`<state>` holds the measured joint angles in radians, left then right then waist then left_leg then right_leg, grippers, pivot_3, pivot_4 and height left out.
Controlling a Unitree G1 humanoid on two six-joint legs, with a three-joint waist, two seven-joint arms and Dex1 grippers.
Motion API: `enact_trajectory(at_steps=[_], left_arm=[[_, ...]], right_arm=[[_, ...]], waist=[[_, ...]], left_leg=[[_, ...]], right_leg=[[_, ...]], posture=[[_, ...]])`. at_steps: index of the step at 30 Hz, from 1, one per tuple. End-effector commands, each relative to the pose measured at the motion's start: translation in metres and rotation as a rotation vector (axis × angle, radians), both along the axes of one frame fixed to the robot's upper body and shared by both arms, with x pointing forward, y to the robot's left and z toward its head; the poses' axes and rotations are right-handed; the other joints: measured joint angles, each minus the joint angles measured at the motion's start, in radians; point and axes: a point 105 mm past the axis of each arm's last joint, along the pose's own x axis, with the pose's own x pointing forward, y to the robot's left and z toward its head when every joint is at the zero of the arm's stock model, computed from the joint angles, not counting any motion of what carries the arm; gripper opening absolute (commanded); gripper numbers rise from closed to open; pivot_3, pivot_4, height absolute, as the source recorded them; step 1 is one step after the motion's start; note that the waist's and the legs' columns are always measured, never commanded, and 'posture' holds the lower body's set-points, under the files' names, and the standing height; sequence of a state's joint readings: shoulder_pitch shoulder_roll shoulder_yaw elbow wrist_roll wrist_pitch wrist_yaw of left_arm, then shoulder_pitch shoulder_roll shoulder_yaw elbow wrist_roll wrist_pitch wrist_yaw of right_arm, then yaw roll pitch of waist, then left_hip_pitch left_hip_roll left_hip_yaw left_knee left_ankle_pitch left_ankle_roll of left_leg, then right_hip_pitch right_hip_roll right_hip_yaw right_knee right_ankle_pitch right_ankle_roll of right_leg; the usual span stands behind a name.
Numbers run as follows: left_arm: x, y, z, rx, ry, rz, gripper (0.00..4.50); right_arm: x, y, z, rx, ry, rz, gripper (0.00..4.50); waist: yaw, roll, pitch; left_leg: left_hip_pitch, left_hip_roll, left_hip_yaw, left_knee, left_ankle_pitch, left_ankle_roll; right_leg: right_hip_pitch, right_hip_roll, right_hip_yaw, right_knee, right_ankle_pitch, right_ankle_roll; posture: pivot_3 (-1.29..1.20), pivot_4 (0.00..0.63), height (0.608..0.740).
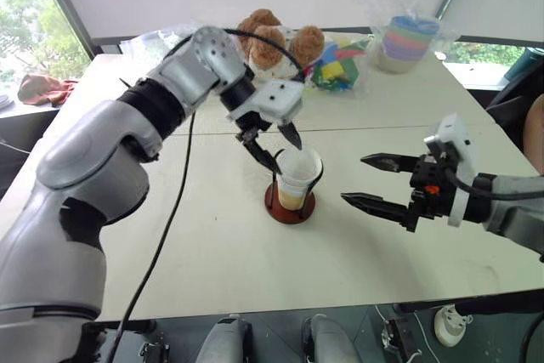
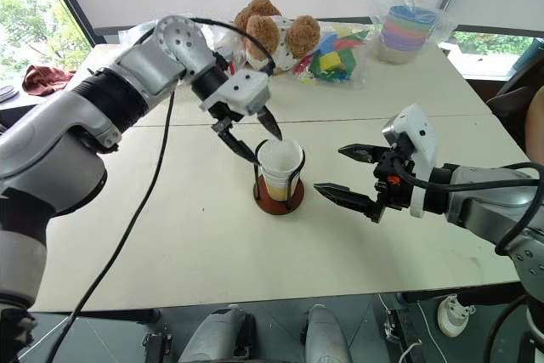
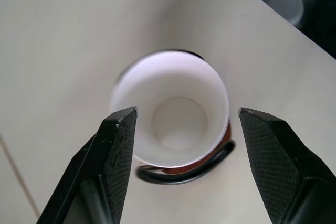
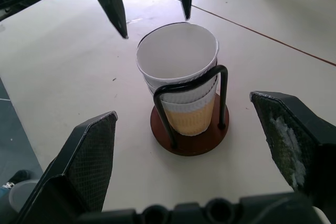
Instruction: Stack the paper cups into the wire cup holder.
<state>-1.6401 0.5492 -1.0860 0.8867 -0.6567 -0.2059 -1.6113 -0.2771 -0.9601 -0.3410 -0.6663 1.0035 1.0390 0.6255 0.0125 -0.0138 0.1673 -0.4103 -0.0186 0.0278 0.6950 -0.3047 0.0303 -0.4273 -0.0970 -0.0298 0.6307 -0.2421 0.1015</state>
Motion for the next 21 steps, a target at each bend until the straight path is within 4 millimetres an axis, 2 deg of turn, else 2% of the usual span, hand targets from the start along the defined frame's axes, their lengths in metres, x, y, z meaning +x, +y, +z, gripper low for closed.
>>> enact_trajectory(at_steps=[1,4,7,9,12,14,18,21], left_arm=[[0.002,0.010,0.053,-0.164,-0.046,0.073,3.29],[0.008,0.047,0.063,-0.286,0.020,0.205,3.29],[0.015,0.084,0.051,-0.440,0.090,0.413,3.29],[0.014,0.101,0.039,-0.556,0.144,0.567,3.29],[0.008,0.132,0.001,-0.726,0.154,0.863,3.29],[-0.001,0.146,-0.021,-0.833,0.132,1.032,3.29],[-0.028,0.162,-0.060,-1.041,0.112,1.335,3.29],[-0.048,0.169,-0.088,-1.112,0.104,1.519,3.29]], right_arm=[[0.004,-0.001,-0.002,0.018,-0.015,-0.004,4.44],[0.013,-0.006,-0.010,0.070,-0.017,-0.036,4.44],[0.029,-0.013,-0.022,0.113,-0.036,-0.103,4.44],[0.041,-0.020,-0.027,0.147,-0.062,-0.160,4.44],[0.061,-0.029,-0.037,0.169,-0.100,-0.243,4.44],[0.071,-0.033,-0.042,0.191,-0.120,-0.283,4.44],[0.093,-0.054,-0.055,0.218,-0.179,-0.409,4.44],[0.107,-0.067,-0.065,0.222,-0.207,-0.482,4.44]], waist=[[0.000,0.000,0.000],[-0.008,0.000,0.000],[-0.025,0.004,-0.002],[-0.029,0.003,-0.002],[-0.028,0.003,-0.001],[-0.024,0.003,-0.001],[-0.005,0.002,-0.001],[0.004,0.002,-0.001]], left_leg=[[0.000,0.000,0.000,0.000,0.000,0.000],[0.001,0.000,0.000,0.000,-0.001,0.001],[0.002,0.001,0.000,-0.001,-0.001,0.001],[0.003,0.001,0.000,-0.001,-0.001,0.001],[0.002,0.002,-0.001,0.001,0.000,0.000],[0.001,0.002,-0.001,0.001,0.002,-0.005],[0.001,-0.001,-0.003,0.001,0.003,-0.007],[0.002,-0.002,-0.003,0.001,0.003,-0.008]], right_leg=[[0.000,0.000,0.000,0.000,0.000,0.000],[0.000,0.001,0.000,0.000,0.000,0.001],[0.000,0.001,0.000,0.001,-0.001,0.001],[0.000,0.001,0.001,0.003,-0.001,0.002],[-0.001,0.000,0.001,0.006,-0.001,0.002],[0.000,-0.001,0.003,0.006,-0.001,0.002],[0.001,-0.006,0.004,0.003,-0.001,0.002],[0.004,-0.007,0.005,0.002,-0.001,0.002]], posture=[[0.00,0.150,0.740],[0.00,0.150,0.740],[0.00,0.150,0.740],[0.00,0.150,0.740],[0.00,0.150,0.740],[0.00,0.150,0.740],[0.00,0.150,0.740],[0.00,0.150,0.740]])
